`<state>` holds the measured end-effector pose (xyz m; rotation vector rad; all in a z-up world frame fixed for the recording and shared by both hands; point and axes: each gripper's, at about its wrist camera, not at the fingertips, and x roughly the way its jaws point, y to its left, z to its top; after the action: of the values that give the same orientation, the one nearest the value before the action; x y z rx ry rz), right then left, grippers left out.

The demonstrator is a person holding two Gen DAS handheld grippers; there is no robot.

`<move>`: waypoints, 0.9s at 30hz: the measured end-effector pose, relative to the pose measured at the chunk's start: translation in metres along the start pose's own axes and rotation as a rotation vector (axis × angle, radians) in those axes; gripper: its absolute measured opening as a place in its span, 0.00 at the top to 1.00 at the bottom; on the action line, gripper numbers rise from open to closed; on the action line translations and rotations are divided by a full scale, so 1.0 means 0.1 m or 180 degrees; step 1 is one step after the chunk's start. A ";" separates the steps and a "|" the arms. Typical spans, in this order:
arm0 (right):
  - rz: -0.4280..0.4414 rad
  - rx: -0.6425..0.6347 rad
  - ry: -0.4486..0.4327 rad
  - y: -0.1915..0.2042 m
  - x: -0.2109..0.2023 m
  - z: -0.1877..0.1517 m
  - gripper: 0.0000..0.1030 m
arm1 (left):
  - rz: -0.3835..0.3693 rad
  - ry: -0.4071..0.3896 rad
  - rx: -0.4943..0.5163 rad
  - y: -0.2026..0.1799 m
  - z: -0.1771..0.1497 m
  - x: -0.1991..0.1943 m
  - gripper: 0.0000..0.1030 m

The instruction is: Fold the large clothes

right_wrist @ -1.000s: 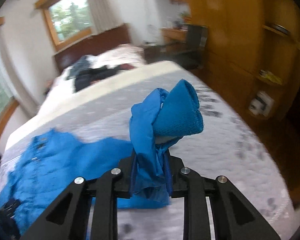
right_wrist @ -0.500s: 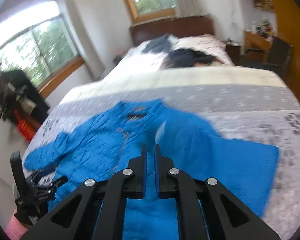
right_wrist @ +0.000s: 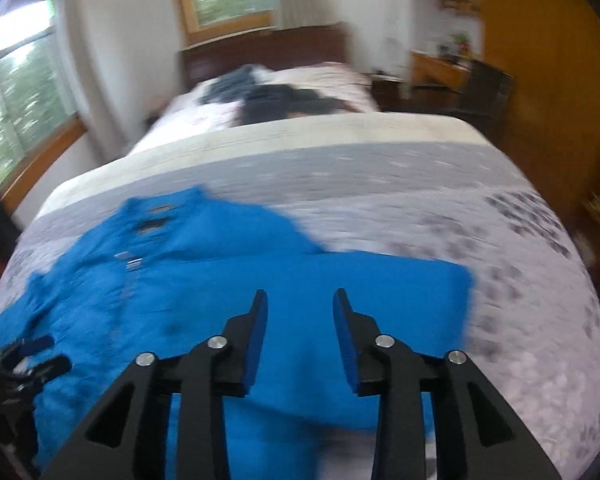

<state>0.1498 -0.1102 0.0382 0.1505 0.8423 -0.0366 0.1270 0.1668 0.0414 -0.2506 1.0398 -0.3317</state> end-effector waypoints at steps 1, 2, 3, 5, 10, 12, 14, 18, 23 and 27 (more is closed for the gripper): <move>-0.0070 0.0131 -0.0021 -0.19 0.02 -0.01 0.64 | -0.0122 0.0089 0.0005 -0.15 0.05 0.14 0.04; -0.0113 0.0214 -0.0035 -0.32 0.02 -0.01 0.64 | -0.0147 0.0142 0.0028 -0.30 0.11 0.29 0.04; -0.0141 0.0315 -0.0070 -0.48 0.02 -0.03 0.64 | -0.0138 0.0160 0.0050 -0.41 0.15 0.42 0.04; -0.0133 0.0443 -0.0091 -0.68 0.03 -0.05 0.63 | -0.0113 0.0220 0.0080 -0.55 0.23 0.63 0.04; -0.0182 0.0484 -0.0145 -0.89 0.02 0.02 0.60 | 0.0015 0.0343 -0.0005 -0.78 0.41 1.03 0.12; -0.0120 0.0524 -0.0156 -0.91 0.01 0.03 0.60 | -0.0011 0.0339 0.0052 -0.84 0.46 1.07 0.28; -0.0094 0.0514 -0.0157 -0.91 0.02 0.03 0.60 | -0.0108 0.0397 0.0047 -0.90 0.49 1.12 0.42; -0.0024 0.0499 -0.0156 -0.87 0.00 0.01 0.60 | -0.0251 0.0341 -0.0040 -0.92 0.50 1.05 0.73; 0.0083 0.0578 -0.0147 -0.92 -0.01 0.00 0.60 | -0.0460 -0.0020 -0.0024 -0.78 0.49 0.54 0.83; 0.0309 0.0681 -0.0137 -0.96 -0.01 0.00 0.59 | -0.0437 -0.0366 -0.0046 -0.46 0.47 0.07 0.83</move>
<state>0.1407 -0.2054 0.0274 0.3901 0.7860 -0.0387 0.1644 0.1237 0.0756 -0.3512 0.9138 -0.4289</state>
